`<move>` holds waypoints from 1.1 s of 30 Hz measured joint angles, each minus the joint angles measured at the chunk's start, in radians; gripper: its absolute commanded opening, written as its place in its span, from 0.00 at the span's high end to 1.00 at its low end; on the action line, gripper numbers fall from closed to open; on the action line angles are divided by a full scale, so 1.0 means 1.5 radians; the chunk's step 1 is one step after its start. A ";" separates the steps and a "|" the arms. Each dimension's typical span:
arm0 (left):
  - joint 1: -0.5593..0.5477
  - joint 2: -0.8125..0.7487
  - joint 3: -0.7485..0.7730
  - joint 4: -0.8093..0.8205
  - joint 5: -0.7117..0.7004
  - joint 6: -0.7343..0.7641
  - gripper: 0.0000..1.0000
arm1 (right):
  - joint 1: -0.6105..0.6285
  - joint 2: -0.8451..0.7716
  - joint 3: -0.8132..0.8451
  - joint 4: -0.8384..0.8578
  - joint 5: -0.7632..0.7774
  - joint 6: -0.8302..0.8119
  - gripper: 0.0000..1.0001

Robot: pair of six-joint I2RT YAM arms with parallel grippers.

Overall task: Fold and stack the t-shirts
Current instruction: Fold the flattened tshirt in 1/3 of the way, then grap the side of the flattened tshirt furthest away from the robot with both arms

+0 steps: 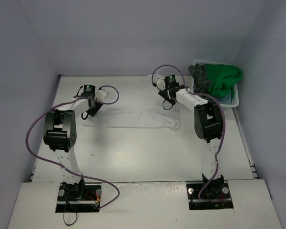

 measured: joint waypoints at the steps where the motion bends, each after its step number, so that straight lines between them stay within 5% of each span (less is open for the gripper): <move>1: 0.000 0.000 0.002 -0.002 -0.004 -0.002 0.60 | -0.002 0.000 0.005 0.000 0.005 0.004 0.58; 16: 0.000 0.020 0.253 -0.047 -0.011 -0.071 0.48 | -0.058 0.132 0.350 0.027 -0.095 0.141 0.53; 29: 0.001 0.325 0.525 -0.105 0.001 -0.131 0.47 | -0.089 0.320 0.474 0.006 -0.244 0.265 0.49; 33: 0.002 0.342 0.573 -0.116 0.004 -0.134 0.47 | -0.098 0.333 0.487 0.006 -0.273 0.287 0.49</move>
